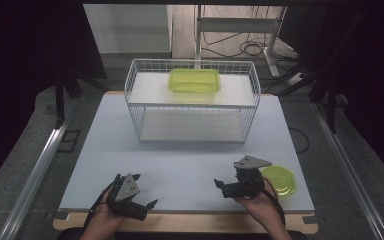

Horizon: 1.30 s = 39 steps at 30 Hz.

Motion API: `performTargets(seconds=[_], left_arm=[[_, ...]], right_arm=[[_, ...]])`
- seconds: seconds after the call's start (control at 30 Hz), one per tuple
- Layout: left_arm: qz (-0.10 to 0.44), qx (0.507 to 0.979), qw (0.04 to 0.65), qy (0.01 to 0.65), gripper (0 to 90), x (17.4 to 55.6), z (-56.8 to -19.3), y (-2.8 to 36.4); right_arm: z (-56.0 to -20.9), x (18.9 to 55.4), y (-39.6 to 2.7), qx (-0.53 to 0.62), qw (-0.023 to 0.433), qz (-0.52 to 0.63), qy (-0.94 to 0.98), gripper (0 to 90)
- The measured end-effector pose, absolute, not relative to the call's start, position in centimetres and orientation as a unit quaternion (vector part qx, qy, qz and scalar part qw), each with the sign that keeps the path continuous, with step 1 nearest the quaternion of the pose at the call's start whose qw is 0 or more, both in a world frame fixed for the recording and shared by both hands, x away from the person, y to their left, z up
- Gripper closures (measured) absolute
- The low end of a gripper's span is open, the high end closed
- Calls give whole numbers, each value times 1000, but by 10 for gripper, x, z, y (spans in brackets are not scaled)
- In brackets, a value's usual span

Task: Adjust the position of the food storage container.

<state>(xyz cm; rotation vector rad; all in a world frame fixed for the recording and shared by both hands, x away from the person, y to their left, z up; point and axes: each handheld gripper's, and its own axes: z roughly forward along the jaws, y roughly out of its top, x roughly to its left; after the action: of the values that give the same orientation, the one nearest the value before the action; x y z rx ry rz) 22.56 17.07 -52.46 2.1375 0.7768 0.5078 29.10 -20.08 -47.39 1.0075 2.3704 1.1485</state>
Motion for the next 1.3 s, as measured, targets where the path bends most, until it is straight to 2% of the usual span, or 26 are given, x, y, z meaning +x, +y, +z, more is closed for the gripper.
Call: performTargets(seconds=[0.13,0.43,0.63,1.07,1.3], left_arm=[[200,843,394,306,20,226,-525,170],[205,845,391,302,20,225,-524,169],[208,848,384,301,20,225,-525,168],[214,847,383,300,20,225,-524,168],[214,849,380,298,20,225,-525,167]], right_arm=[[-467,292,-212,359,174,401,824,213],[-458,290,-263,405,213,372,808,656],[-456,284,-311,454,231,351,786,877],[-453,272,-363,514,265,320,750,893],[-457,272,-374,530,266,297,748,893]])
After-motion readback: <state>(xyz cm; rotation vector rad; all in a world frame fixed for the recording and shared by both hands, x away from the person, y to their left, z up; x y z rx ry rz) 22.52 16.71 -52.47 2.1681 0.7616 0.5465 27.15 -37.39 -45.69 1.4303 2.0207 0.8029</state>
